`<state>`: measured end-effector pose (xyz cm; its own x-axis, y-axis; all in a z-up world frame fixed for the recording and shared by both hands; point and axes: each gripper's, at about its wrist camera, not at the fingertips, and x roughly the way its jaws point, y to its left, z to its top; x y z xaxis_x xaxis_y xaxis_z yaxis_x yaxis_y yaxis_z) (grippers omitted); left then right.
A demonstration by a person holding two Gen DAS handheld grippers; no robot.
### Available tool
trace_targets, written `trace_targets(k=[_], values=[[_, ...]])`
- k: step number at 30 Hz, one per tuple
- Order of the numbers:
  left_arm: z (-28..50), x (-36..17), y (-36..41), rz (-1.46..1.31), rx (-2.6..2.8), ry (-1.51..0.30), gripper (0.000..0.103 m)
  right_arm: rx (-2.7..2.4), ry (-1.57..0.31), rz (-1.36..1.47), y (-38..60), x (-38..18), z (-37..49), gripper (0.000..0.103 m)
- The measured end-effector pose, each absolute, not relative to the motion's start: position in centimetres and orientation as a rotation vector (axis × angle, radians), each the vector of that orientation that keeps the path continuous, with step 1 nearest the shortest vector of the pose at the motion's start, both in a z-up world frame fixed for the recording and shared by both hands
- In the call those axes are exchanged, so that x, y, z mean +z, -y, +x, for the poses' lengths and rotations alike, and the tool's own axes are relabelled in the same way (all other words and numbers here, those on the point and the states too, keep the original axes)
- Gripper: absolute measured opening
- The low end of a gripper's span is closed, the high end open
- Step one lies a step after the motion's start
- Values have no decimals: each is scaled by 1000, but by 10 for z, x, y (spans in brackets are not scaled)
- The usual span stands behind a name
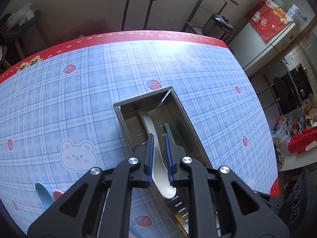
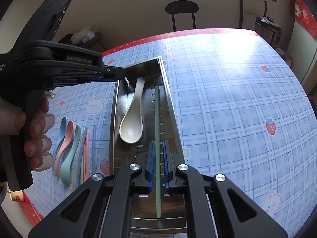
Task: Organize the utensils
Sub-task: 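Open both grippers and withdraw them from the steel tray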
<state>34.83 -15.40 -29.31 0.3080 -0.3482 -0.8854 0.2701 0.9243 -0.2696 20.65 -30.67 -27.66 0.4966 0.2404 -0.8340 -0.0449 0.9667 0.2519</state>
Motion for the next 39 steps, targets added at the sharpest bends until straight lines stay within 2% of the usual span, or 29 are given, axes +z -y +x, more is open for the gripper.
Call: trace_targets(k=[4, 6, 8, 16, 19, 24, 26, 28, 30, 31, 33, 34, 36, 39], values=[[333, -270, 133, -72, -406, -1134, 23, 157, -1013, 227, 320, -262, 198, 10], [322, -259, 121, -63, -410, -1106, 30, 158, -1003, 226, 323, -255, 193, 20], [309, -249, 106, -48, -410, -1080, 30, 165, -991, 219, 320, -249, 186, 28], [238, -231, 23, 25, -333, -1013, 32, 226, -1004, 193, 296, -250, 157, 28], [209, -233, -8, 18, -289, -1002, 38, 260, -1025, 191, 285, -254, 148, 28], [168, -244, -47, 13, -234, -989, 49, 304, -1054, 176, 265, -261, 136, 37], [156, -249, -55, 20, -228, -984, 50, 321, -1063, 159, 257, -263, 133, 39], [144, -256, -62, 19, -218, -987, 62, 336, -1071, 143, 248, -264, 131, 42], [136, -260, -70, 3, -217, -984, 78, 348, -1080, 120, 240, -264, 130, 44], [132, -262, -73, -4, -217, -981, 80, 351, -1084, 103, 236, -264, 130, 46], [127, -265, -78, -17, -220, -985, 95, 355, -1084, 75, 228, -263, 129, 55], [124, -267, -80, -26, -221, -986, 96, 359, -1086, 67, 225, -262, 129, 57], [122, -270, -82, -32, -222, -993, 97, 370, -1092, 58, 220, -261, 130, 75], [120, -274, -82, -24, -222, -988, 97, 378, -1091, 43, 213, -259, 131, 96]])
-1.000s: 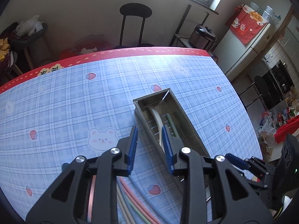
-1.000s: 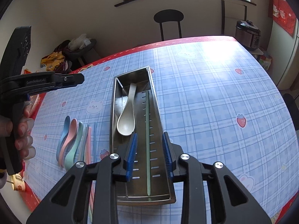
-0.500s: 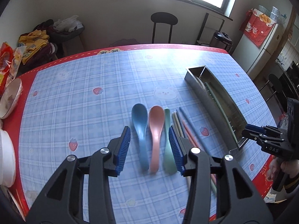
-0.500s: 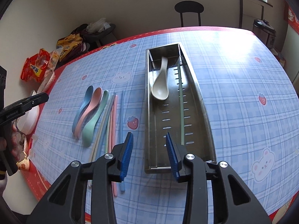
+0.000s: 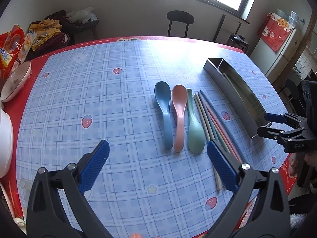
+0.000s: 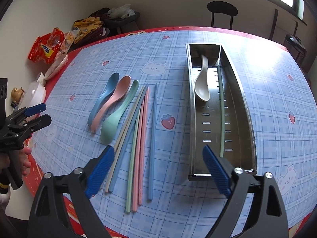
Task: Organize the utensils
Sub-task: 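Open both grippers and withdraw them from the steel tray, then grasp the blue spoon with the left gripper while the right grasps a blue chopstick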
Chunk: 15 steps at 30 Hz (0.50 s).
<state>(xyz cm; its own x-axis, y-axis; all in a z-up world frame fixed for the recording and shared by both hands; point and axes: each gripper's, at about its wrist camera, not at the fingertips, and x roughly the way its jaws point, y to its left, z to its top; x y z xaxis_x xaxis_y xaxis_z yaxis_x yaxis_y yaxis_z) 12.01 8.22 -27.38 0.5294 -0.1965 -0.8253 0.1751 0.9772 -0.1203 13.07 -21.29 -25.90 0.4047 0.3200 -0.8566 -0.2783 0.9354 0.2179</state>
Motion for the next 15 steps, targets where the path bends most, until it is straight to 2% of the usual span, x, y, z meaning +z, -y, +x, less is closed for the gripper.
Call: trace_targets(k=[5, 15], values=[[118, -277, -84, -9, -231, -944, 97, 392, -1111, -20, 197, -263, 132, 97], [127, -294, -90, -34, -297, -978, 98, 384, -1133, -146, 171, -273, 139, 97]])
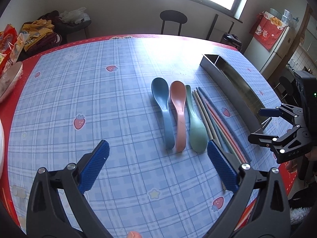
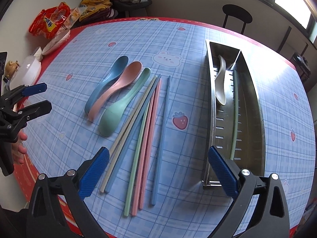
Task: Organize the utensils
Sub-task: 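Grasp the blue spoon with the left gripper while the right grasps a blue chopstick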
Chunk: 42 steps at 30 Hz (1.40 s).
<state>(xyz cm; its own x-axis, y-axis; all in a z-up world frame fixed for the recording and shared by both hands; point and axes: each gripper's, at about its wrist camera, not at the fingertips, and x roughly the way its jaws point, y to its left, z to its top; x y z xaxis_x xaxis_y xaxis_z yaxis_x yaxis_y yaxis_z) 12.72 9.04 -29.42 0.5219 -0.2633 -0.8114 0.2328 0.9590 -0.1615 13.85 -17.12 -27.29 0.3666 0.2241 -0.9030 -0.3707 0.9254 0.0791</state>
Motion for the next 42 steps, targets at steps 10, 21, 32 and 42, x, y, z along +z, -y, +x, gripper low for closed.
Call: trace_targets(k=[10, 21, 32, 42], values=[[158, -311, -88, 10, -279, -1018, 97, 335, -1186, -301, 147, -284, 168, 97], [174, -328, -99, -17, -219, -1053, 97, 343, -1236, -291, 154, -292, 182, 74], [183, -330, -104, -87, -259, -1090, 60, 355, -1281, -253, 152, -304, 185, 26], [180, -337, -96, -139, -305, -1114, 46, 334, -1327, -222, 152, -320, 186, 17]])
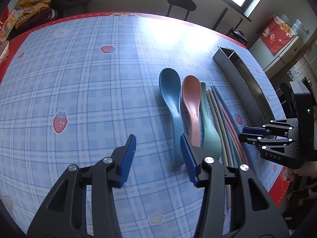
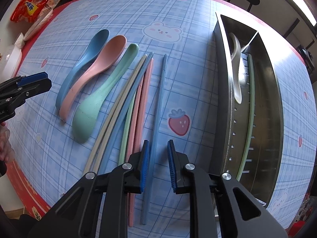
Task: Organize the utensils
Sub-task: 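Grasp the blue spoon with the left gripper while the right grasps a blue chopstick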
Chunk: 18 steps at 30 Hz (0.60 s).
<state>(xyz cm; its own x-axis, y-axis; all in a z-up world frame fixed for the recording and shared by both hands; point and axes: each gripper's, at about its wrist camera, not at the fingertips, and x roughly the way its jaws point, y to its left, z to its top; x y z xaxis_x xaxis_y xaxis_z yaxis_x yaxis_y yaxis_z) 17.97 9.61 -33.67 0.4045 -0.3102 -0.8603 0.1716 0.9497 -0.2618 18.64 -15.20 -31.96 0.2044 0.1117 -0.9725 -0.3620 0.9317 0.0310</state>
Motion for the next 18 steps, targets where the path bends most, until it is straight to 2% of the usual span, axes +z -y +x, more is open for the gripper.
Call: trace_targets(k=[8, 18], values=[[178, -342, -93, -173, -333, -1124, 31, 336, -1298, -271, 143, -319, 180, 8], [191, -352, -85, -237, -330, -1118, 28, 349, -1258, -293, 142, -322, 166, 8]])
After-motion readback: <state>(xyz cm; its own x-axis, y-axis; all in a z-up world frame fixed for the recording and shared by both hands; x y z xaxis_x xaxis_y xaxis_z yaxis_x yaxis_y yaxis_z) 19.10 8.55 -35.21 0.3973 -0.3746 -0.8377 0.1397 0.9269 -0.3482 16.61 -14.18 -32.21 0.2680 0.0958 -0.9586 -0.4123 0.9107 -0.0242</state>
